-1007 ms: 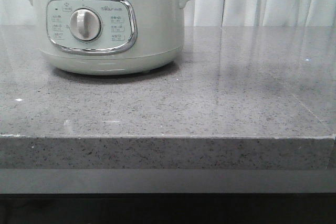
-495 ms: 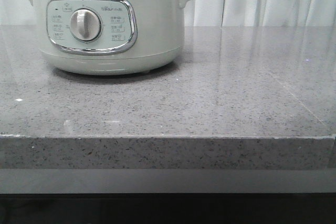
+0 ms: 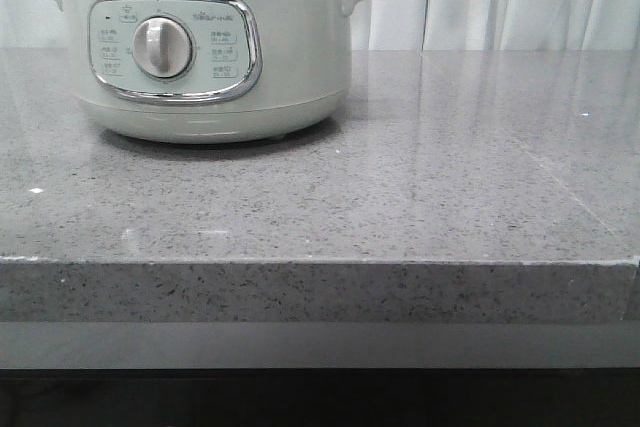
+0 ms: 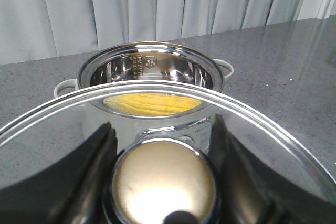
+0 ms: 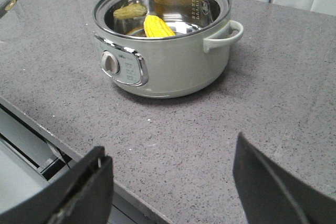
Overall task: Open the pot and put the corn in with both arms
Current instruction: 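Withdraw the right gripper and lower the lid onto the pot with the left gripper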
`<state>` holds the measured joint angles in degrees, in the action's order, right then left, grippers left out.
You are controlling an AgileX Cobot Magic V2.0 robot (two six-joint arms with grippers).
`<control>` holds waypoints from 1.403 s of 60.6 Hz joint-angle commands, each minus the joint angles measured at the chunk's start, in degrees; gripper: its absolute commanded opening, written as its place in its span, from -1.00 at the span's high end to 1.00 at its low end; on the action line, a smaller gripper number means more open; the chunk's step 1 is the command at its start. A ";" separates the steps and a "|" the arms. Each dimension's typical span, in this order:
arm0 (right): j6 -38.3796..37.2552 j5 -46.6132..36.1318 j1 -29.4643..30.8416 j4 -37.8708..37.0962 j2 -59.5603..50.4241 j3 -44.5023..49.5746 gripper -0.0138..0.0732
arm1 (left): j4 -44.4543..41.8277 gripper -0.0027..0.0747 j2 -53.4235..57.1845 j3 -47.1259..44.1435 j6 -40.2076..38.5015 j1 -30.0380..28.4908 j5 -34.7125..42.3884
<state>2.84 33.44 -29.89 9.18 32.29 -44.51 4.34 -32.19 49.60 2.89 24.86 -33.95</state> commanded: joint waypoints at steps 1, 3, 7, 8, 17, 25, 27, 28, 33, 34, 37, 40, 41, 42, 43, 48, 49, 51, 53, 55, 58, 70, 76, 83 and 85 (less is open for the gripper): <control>-0.06 -4.79 0.01 0.49 0.03 -1.47 -0.49 | 0.36 0.50 0.20 2.36 -0.22 0.28 8.48; -0.06 -4.68 0.01 0.49 0.03 -1.47 -0.49 | 0.36 0.50 0.20 2.36 -0.22 0.28 8.48; -0.06 -4.65 0.01 0.49 0.03 -1.47 -0.49 | 0.36 0.50 0.20 2.36 -0.22 0.28 8.48; -0.06 -4.65 0.01 0.49 0.03 -1.47 -0.49 | 0.36 0.50 0.20 2.36 -0.22 0.28 8.48; -0.06 -4.65 0.01 0.49 0.03 -1.47 -0.49 | 0.46 0.50 0.20 2.36 -0.22 0.28 9.39; -0.06 -4.65 0.01 0.49 0.03 -1.47 -0.49 | 2.04 0.50 -1.01 2.36 -0.22 0.28 15.00; -0.06 -4.65 0.01 0.49 0.03 -1.47 -0.49 | 2.04 0.50 -1.75 2.64 -0.22 0.28 16.14; -0.06 -4.65 0.01 0.49 0.03 -1.47 -0.49 | 2.04 0.50 -2.12 2.82 -0.22 0.28 16.53; -0.06 -4.58 0.01 0.49 0.03 -1.47 -0.49 | 2.04 0.50 -5.57 4.74 -0.22 0.28 16.78; -0.06 -4.58 0.01 0.49 0.03 -1.47 -0.49 | 2.04 0.50 -6.16 5.11 -0.22 0.28 16.89; -0.06 -4.58 0.01 0.49 0.03 -1.47 -0.49 | 2.04 0.50 -8.79 6.67 -0.22 0.28 17.02; -0.06 -4.58 0.01 0.49 0.03 -1.47 -0.49 | 2.04 0.50 -11.35 8.31 -0.22 0.28 17.02; -0.06 -4.58 0.01 0.49 0.03 -1.47 -0.49 | 2.04 0.50 -12.14 8.78 -0.22 0.28 17.02; -0.06 -4.58 0.01 0.49 0.03 -1.47 -0.49 | 2.04 0.50 -12.95 9.26 -0.22 0.28 17.02; -0.06 -4.58 0.01 0.49 0.03 -1.47 -0.49 | 2.04 0.50 -14.15 9.98 -0.22 0.28 17.02; -0.06 -4.58 0.01 0.49 0.03 -1.47 -0.49 | 2.04 0.50 -18.91 13.09 -0.22 0.28 17.12; -0.06 -4.58 0.01 0.49 0.03 -1.47 -0.49 | 2.04 0.50 -20.24 13.90 -0.22 0.28 17.15; -0.06 -4.58 0.01 0.49 0.03 -1.47 -0.49 | 2.04 0.50 -22.01 15.04 -0.22 0.28 17.15; -0.06 -4.58 0.01 0.49 0.03 -1.47 -0.49 | 2.04 0.50 -24.22 16.53 -0.22 0.28 17.26; -0.06 -4.58 0.01 0.49 0.03 -1.47 -0.49 | 2.04 0.50 -26.44 18.03 -0.22 0.28 17.38; -0.06 -4.58 0.01 0.49 0.03 -1.47 -0.49 | 2.04 0.50 -29.53 20.27 -0.22 0.28 17.48; -0.06 -4.58 0.01 0.49 0.03 -1.47 -0.49 | 1.93 0.50 -41.17 28.95 -0.22 0.28 19.94; -0.06 -4.58 0.01 0.49 0.03 -1.47 -0.49 | 1.93 0.50 -46.45 32.84 -0.22 0.28 21.87; -0.06 -4.45 0.01 0.49 0.03 -1.47 -0.49 | 1.93 0.50 -51.67 36.93 -0.22 0.28 22.78; -0.06 -4.35 0.01 0.49 0.03 -1.47 -0.49 | 1.93 0.50 -52.99 37.89 -0.22 0.28 23.25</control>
<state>2.84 33.44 -29.89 9.23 32.29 -44.51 5.64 -84.89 82.60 2.89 24.86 -20.13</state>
